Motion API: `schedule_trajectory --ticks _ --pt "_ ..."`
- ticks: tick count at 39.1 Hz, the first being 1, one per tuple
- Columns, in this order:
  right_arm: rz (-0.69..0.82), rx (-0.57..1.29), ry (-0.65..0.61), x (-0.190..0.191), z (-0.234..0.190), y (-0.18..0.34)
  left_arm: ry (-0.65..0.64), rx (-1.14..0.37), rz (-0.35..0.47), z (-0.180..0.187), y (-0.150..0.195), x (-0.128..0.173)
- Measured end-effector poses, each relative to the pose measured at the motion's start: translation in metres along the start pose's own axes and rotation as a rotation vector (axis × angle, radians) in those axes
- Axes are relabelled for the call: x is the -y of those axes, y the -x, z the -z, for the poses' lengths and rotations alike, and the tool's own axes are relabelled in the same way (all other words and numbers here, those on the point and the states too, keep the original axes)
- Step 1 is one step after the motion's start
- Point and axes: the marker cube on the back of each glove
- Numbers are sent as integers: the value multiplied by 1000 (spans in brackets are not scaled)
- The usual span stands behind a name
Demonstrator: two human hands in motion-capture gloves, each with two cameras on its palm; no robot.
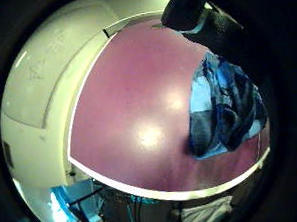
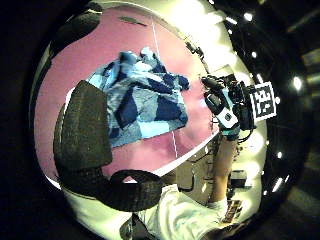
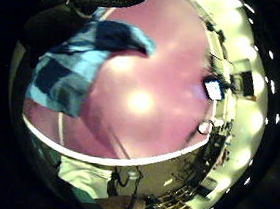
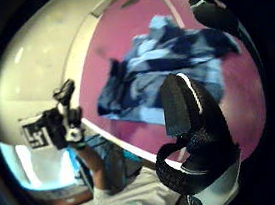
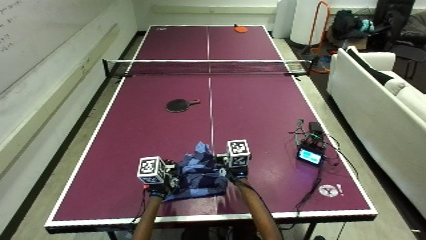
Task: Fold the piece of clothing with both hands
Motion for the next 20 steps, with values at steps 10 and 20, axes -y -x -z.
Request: schedule_trajectory --ticks 10,20 --pt "-218 -171 -79 -20 14 -82 -91 55 -87 3 -41 9" --pt "-217 -115 -75 -34 14 -89 -67 87 -143 11 -71 -1"
